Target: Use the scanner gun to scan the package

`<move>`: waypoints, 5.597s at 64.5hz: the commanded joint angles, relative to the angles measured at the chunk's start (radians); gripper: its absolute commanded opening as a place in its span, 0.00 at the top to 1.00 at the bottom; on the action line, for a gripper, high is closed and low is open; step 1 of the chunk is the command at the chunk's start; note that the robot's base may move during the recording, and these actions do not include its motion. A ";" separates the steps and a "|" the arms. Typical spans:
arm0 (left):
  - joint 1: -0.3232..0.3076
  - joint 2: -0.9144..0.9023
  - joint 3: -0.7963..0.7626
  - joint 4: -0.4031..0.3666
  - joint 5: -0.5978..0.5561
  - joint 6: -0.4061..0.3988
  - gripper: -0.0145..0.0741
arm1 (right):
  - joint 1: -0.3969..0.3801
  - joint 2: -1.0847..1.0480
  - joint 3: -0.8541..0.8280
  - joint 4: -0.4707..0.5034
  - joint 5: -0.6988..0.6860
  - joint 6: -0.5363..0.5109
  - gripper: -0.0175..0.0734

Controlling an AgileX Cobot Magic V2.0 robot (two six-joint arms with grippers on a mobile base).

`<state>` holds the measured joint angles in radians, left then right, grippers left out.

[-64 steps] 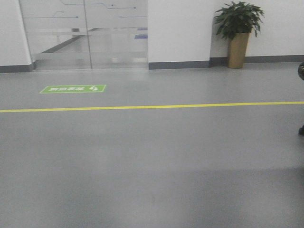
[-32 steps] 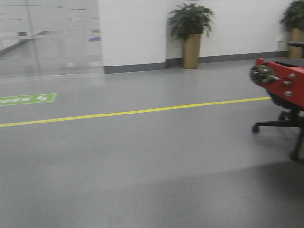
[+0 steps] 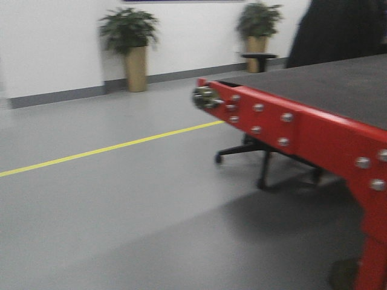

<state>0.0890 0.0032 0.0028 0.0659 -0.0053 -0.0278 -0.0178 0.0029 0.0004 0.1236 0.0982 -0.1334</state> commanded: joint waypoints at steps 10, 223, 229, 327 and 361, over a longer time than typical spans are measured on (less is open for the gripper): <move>-0.003 -0.003 -0.003 -0.006 -0.020 -0.007 0.96 | -0.001 -0.003 0.000 -0.005 -0.018 0.000 0.98; -0.003 -0.003 -0.003 -0.006 -0.039 -0.007 0.96 | 0.049 -0.003 0.000 -0.005 -0.088 0.000 0.98; -0.003 -0.003 -0.003 -0.006 -0.062 -0.007 0.96 | 0.049 -0.003 0.000 -0.005 -0.116 0.000 0.98; -0.071 1.244 -1.500 -0.066 1.200 0.034 0.16 | 0.095 0.626 -0.581 0.030 -0.024 0.000 0.18; 0.039 1.651 -1.691 -0.158 1.226 0.160 0.16 | 0.132 0.626 -0.581 0.030 -0.024 0.000 0.18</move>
<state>0.1225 1.6291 -1.6793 -0.0768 1.2228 0.1085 0.1120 0.6271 -0.5729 0.1516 0.0984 -0.1334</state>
